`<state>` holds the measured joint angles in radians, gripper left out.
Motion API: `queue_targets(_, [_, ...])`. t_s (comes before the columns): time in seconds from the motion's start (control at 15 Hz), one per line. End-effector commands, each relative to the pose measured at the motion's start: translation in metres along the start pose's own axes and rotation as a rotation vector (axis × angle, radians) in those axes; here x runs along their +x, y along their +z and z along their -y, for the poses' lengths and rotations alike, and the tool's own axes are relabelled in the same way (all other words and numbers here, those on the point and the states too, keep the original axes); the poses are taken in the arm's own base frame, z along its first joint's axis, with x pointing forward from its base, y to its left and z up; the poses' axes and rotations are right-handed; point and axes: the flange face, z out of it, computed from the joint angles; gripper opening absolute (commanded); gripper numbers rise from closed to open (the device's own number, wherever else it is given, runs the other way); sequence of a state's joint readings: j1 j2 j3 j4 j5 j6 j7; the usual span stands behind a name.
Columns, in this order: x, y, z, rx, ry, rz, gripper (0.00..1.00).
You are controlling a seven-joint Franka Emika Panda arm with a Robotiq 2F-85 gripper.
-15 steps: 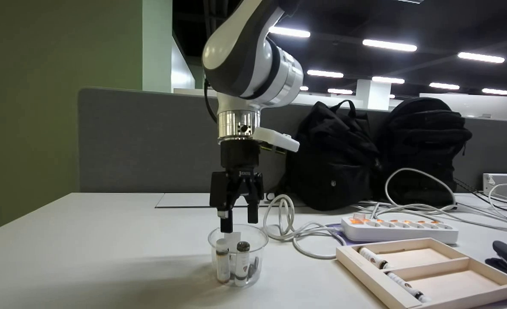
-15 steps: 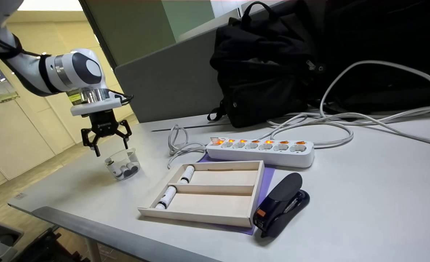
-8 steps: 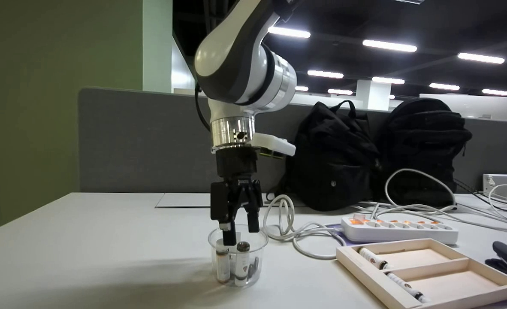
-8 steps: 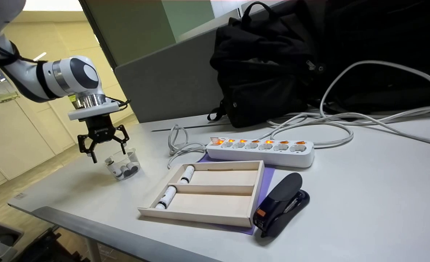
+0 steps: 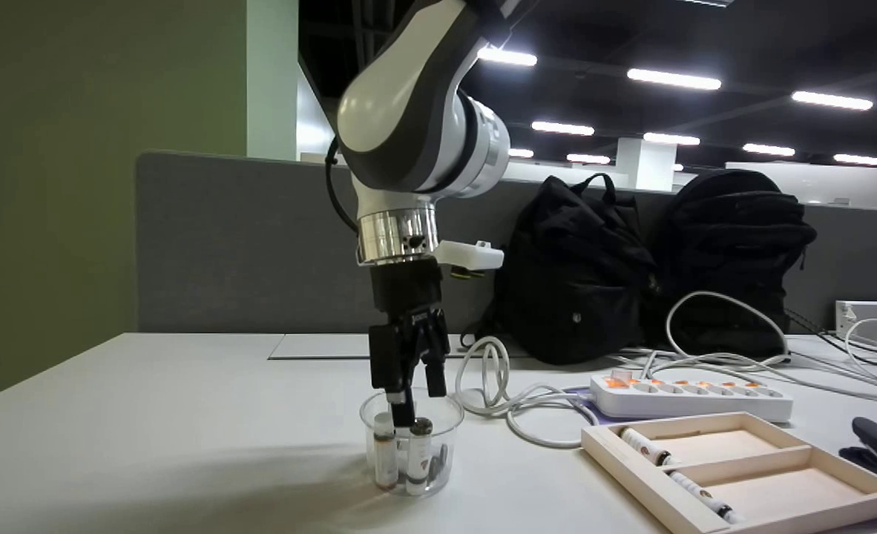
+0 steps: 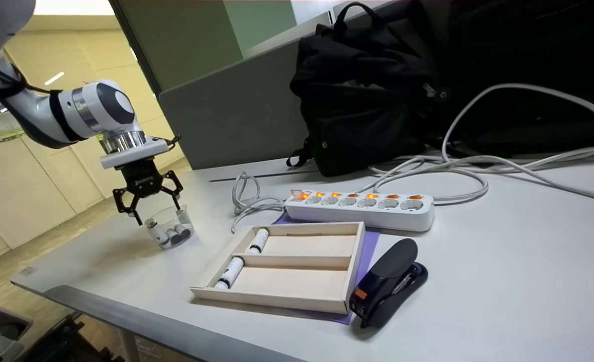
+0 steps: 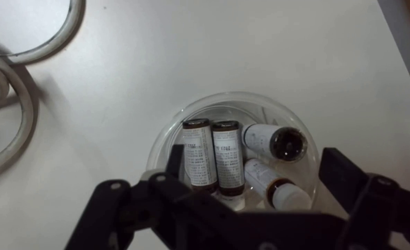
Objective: Take a bottle from the bowl and put it in the bottom compartment of the box
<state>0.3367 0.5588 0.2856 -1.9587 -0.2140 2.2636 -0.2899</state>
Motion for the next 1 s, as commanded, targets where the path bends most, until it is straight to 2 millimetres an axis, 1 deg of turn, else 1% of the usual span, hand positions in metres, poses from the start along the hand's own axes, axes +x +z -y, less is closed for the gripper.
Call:
queue_targets(0.0, [0.0000, 0.0024, -0.0042, -0.027, 0.005, -0.003, 1.00])
queue_targets(0.4, [0.0004, 0.0097, -0.0070, -0.010, 0.012, -0.002, 1.00])
queue_targets(0.47, [0.0001, 0.0097, -0.0077, -0.005, 0.014, -0.005, 0.75])
queue_targets(0.53, [-0.0002, 0.0097, -0.0083, -0.003, 0.015, -0.006, 0.74])
queue_targets(0.93, [-0.0029, 0.0115, -0.0130, 0.019, 0.041, -0.009, 0.31])
